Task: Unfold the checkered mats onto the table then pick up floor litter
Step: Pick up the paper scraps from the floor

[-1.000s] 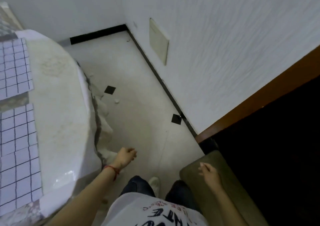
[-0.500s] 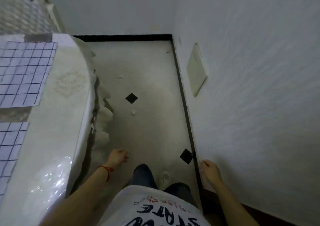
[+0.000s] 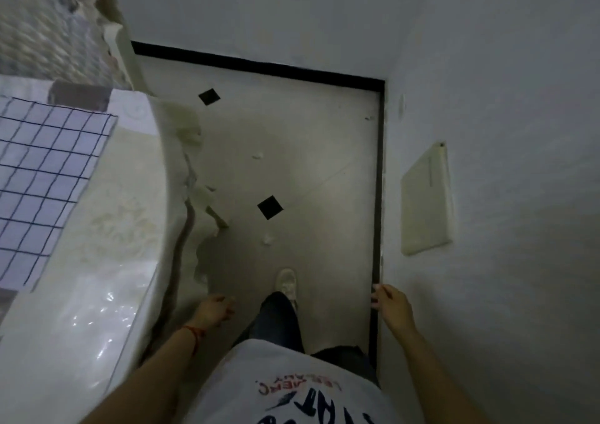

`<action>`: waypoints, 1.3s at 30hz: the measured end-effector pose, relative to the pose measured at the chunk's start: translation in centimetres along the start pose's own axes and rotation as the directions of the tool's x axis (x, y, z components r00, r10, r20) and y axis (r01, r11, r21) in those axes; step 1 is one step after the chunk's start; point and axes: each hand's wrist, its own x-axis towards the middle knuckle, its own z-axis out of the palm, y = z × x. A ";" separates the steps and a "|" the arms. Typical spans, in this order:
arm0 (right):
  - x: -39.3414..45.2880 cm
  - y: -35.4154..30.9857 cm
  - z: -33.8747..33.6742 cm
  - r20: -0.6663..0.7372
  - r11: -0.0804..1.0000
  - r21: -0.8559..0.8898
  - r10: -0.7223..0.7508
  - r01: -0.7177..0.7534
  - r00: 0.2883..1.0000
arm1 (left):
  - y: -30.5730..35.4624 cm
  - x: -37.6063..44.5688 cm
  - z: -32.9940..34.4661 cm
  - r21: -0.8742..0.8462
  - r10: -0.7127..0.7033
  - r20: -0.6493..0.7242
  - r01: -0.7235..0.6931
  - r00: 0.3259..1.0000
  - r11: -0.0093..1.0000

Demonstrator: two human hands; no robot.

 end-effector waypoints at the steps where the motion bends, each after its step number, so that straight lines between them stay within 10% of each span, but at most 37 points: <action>1: 1.1 -0.9 0.1 0.007 1.000 0.003 0.014 -0.014 1.000 | 2.3 0.8 -0.3 0.021 0.022 0.001 -0.022 1.000 1.000; 13: 16.8 -5.5 3.5 0.194 0.984 -0.152 0.126 -0.097 0.973 | 16.7 17.1 0.2 0.175 0.089 0.020 -0.091 0.996 0.980; 23: 36.4 -0.2 12.7 0.264 0.955 -0.292 0.122 -0.042 0.957 | 10.6 38.8 9.0 0.161 -0.143 -0.086 0.155 0.986 0.975; 39: 56.6 14.3 23.1 0.251 0.890 -0.452 0.068 0.055 0.966 | -2.3 63.9 18.5 0.333 0.148 -0.252 -0.057 0.956 0.941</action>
